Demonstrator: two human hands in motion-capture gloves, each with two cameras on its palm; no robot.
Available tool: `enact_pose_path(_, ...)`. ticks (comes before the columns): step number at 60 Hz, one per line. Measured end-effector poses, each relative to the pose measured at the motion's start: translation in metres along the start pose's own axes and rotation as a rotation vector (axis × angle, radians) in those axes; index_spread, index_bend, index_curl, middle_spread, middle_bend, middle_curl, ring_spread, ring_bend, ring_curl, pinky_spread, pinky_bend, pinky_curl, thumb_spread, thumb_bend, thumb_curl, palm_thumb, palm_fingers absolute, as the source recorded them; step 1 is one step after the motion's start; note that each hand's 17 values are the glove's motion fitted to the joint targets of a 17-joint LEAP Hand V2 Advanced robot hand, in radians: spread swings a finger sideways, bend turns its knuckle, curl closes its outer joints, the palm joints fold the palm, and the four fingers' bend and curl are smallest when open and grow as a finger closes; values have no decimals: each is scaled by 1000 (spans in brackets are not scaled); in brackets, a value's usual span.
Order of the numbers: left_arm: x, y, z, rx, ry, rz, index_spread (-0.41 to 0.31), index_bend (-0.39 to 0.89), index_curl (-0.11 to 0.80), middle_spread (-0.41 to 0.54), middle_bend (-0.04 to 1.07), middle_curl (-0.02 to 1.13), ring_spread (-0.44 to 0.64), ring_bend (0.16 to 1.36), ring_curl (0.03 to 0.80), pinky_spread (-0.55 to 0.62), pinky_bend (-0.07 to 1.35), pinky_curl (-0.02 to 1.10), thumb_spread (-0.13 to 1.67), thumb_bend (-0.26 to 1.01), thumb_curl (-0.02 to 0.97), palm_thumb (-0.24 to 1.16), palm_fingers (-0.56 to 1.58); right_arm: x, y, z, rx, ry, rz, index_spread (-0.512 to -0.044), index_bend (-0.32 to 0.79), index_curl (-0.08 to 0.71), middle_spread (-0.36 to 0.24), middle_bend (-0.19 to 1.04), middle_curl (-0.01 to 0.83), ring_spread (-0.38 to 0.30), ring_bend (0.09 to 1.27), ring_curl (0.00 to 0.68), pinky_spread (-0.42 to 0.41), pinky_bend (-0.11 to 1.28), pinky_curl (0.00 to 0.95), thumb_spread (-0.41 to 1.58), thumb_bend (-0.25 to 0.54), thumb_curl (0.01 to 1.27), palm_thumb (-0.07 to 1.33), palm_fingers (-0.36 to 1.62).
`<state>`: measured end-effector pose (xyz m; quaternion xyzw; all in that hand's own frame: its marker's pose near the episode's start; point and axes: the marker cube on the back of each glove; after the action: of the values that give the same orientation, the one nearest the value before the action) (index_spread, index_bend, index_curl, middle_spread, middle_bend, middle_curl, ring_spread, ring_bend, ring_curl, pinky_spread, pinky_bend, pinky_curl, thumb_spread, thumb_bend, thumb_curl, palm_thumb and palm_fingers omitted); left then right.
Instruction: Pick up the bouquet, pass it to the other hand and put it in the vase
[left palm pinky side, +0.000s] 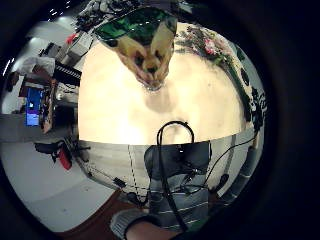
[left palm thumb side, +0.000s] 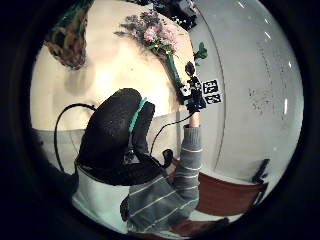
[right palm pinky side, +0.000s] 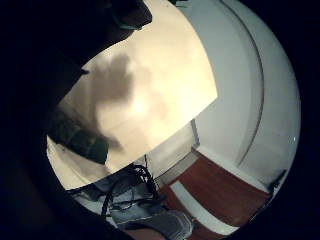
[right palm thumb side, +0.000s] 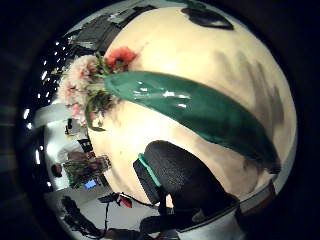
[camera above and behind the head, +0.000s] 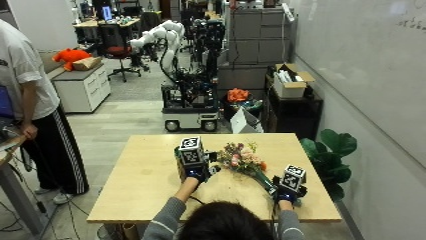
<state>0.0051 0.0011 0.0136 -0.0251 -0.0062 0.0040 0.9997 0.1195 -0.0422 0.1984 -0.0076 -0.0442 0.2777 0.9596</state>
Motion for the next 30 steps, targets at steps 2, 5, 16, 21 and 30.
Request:
enact_pose_path(2,1,3,-1,-6,4,-2,24,155,330,229,185,345,335,485,271,362,271,341,1099,-22,316,309,221,-2,1,8,-13,5,-25,-335,107,161,86,196,327,169,541,297,298,706,365,1025,-31,279,219,112)
enact_pose_path(5,3,9,-4,-12,9,-2,24,155,330,229,185,346,335,484,271,362,271,341,1099,-22,316,308,221,-5,3,18,-49,24,-47,-335,105,161,84,203,330,164,540,296,295,704,364,1016,-29,280,220,115)
enact_pose_path(16,2,2,1,-8,20,-11,24,154,331,229,184,346,335,483,273,362,270,342,1099,-22,317,308,221,12,4,19,1,271,189,-307,236,238,-15,256,355,0,526,285,116,589,318,1012,25,309,364,597)
enact_pose_path(21,3,1,2,-9,25,-11,24,154,331,229,184,347,335,483,274,362,270,343,1099,-22,317,308,221,9,1,12,24,295,174,-260,229,269,-77,261,376,-114,540,303,-105,608,318,1034,60,324,493,1016)
enact_pose_path(30,5,-1,2,-38,52,1,24,154,331,229,184,347,336,482,276,362,270,344,1099,-22,317,308,221,-12,-23,-6,228,171,-1,-246,222,372,-168,414,463,-217,682,410,-301,545,355,1084,206,404,838,1425)
